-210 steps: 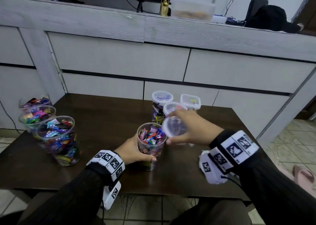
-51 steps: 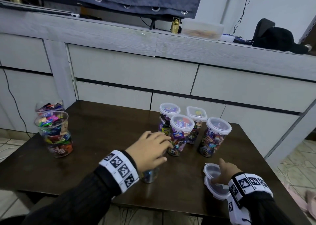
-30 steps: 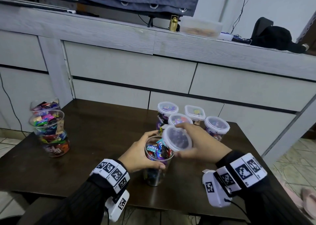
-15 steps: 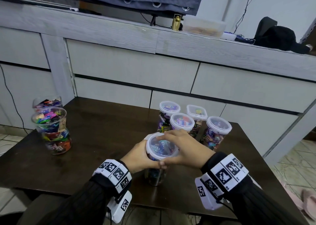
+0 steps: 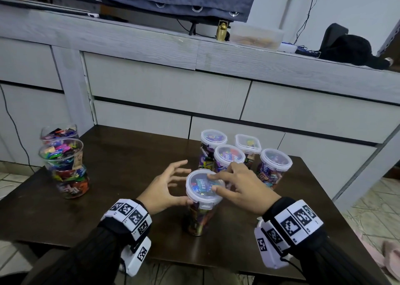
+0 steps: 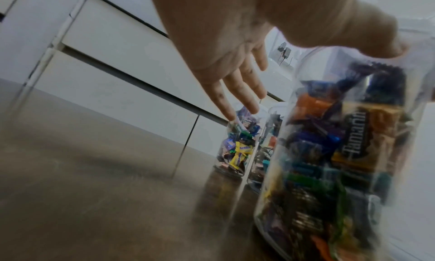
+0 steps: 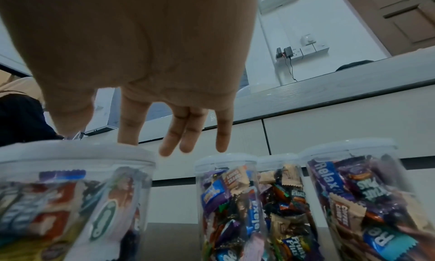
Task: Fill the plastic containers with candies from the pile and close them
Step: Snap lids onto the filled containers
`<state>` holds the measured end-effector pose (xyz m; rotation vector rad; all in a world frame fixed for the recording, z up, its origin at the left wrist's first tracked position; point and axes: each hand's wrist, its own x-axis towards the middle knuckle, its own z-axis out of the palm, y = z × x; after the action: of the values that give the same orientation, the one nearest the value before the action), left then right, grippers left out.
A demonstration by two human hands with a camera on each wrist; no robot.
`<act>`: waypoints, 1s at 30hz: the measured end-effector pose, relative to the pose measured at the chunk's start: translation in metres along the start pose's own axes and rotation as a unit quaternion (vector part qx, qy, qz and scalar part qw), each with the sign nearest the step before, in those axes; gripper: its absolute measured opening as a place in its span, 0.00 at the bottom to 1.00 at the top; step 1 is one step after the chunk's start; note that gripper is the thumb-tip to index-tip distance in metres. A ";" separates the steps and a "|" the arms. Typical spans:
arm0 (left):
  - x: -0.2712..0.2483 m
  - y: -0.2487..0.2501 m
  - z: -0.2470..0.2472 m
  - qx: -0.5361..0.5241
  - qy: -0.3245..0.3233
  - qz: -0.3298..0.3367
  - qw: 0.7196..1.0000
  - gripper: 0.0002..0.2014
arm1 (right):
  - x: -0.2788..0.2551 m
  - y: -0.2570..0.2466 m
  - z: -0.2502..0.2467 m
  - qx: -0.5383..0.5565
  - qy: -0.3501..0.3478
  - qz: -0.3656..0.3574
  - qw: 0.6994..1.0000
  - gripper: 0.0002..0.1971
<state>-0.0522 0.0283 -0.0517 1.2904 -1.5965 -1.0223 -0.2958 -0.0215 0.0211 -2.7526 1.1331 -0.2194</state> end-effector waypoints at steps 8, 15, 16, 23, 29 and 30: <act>0.001 -0.007 0.028 0.015 -0.050 0.048 0.997 0.56 | 0.002 -0.013 0.011 0.102 -0.019 -0.021 0.994 0.48; 0.007 -0.015 0.038 -0.014 -0.017 0.047 0.999 0.57 | -0.002 -0.018 0.022 0.098 0.042 -0.021 0.994 0.42; 0.007 -0.015 0.038 -0.012 -0.017 0.047 0.999 0.56 | -0.003 -0.016 0.021 0.120 0.042 -0.024 0.992 0.41; 0.010 -0.018 0.036 0.017 -0.020 0.041 0.999 0.58 | -0.009 0.010 0.020 0.237 0.077 0.073 0.966 0.35; 0.015 -0.018 0.042 0.005 0.005 0.052 0.999 0.55 | -0.015 0.012 0.023 0.243 0.058 0.047 0.967 0.26; 0.015 -0.019 0.044 -0.002 0.008 0.054 0.999 0.53 | -0.015 0.012 0.021 0.227 0.051 0.042 0.972 0.29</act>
<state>-0.0894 0.0146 -0.0822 1.1940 -1.6320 -0.9451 -0.3109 -0.0174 -0.0035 -2.3087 1.0620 -0.5399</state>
